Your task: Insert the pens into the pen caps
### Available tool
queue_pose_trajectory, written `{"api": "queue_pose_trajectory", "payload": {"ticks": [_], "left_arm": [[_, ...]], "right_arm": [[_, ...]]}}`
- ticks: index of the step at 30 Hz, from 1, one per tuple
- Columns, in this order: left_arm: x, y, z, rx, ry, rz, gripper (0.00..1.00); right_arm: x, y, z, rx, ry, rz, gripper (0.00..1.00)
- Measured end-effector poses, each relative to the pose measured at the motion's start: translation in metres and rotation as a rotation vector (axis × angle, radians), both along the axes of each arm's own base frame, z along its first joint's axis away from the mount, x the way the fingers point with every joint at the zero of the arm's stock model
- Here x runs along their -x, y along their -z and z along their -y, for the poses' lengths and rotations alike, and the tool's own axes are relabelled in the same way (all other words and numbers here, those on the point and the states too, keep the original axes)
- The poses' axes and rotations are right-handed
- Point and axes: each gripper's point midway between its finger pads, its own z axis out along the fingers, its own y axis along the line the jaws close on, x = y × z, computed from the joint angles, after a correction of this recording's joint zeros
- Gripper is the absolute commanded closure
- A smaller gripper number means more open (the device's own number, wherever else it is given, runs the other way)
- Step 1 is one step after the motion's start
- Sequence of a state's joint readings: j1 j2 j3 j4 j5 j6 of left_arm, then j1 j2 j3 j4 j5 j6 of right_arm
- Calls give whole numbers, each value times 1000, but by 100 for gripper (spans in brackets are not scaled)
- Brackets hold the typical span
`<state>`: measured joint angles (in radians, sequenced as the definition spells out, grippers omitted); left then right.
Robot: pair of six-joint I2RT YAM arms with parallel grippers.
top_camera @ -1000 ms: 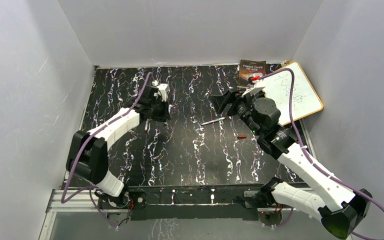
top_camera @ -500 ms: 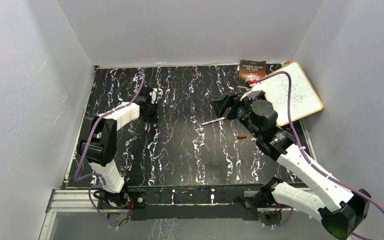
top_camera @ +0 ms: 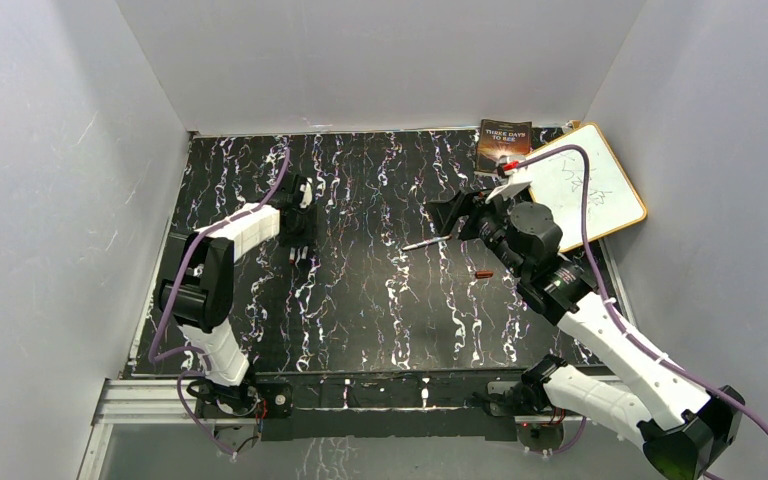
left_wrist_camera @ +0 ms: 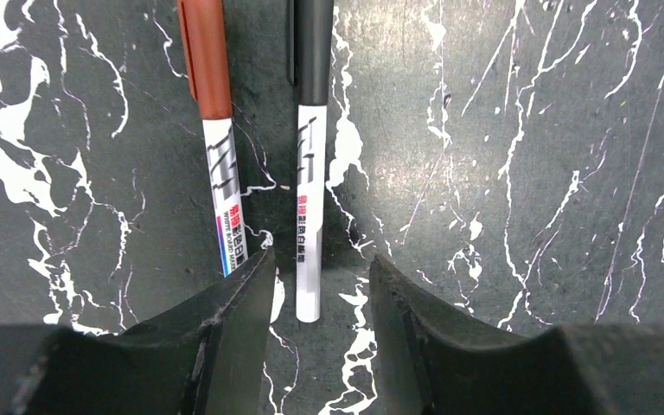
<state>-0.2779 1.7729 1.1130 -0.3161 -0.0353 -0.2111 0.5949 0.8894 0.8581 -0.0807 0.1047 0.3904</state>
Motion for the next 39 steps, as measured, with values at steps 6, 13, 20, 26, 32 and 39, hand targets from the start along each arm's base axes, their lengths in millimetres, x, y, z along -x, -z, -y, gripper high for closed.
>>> {"api": "queue_pose_trajectory", "payload": {"ticks": [6, 13, 20, 26, 32, 39], "left_arm": [[-9, -17, -1, -6, -8, 40, 59], [-22, -98, 32, 80, 68, 274, 95], [2, -149, 162, 278, 482, 452, 48], [9, -138, 178, 327, 526, 430, 48], [32, -140, 174, 420, 506, 414, 100], [72, -111, 213, 526, 488, 290, 100]], "right_arm": [[-1, 5, 4, 9, 11, -13, 32], [-16, 44, 14, 61, 84, -140, 100], [-41, 116, 50, 116, 184, -394, 85], [-55, 182, 55, 210, 180, -593, 94], [-73, 217, 41, 252, 129, -681, 100], [-118, 229, 25, 269, 112, -660, 100]]}}
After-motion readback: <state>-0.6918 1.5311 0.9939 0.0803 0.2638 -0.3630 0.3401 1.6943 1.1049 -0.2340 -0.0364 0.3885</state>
